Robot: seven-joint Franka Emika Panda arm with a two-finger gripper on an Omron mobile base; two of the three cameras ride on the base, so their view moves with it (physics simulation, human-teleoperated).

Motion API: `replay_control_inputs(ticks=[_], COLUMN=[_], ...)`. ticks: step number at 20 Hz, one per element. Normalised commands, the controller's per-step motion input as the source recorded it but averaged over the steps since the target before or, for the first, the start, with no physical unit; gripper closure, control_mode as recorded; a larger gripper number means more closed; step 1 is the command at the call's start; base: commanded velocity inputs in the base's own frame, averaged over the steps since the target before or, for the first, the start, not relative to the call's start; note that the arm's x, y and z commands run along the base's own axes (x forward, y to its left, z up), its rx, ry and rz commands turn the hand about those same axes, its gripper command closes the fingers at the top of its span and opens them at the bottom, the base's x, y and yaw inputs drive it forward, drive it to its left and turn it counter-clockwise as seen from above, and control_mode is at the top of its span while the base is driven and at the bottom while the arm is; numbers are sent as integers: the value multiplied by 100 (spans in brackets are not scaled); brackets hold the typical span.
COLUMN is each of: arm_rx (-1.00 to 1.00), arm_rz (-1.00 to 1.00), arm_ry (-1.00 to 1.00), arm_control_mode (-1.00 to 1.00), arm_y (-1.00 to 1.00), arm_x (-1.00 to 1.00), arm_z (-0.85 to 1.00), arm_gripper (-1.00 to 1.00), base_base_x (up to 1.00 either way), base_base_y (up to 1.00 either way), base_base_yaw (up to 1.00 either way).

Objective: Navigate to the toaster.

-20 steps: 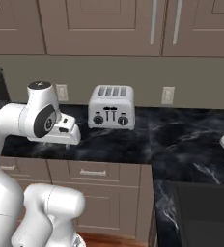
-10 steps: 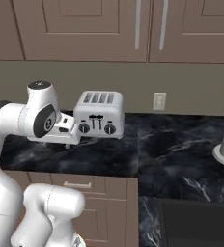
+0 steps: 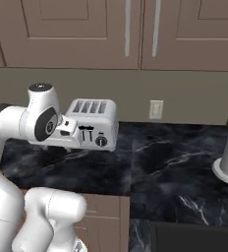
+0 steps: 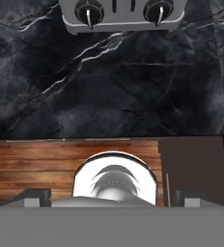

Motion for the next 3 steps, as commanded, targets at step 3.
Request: replay_control_inputs(ticks=[3], arm_rx=[0], arm_rz=[0], arm_ry=[0], arm_control_mode=[100], arm_y=[0], arm_x=[0], arm_z=[0], arm_gripper=[-100], base_base_x=[57], base_base_y=[-8], base_base_yaw=[0])
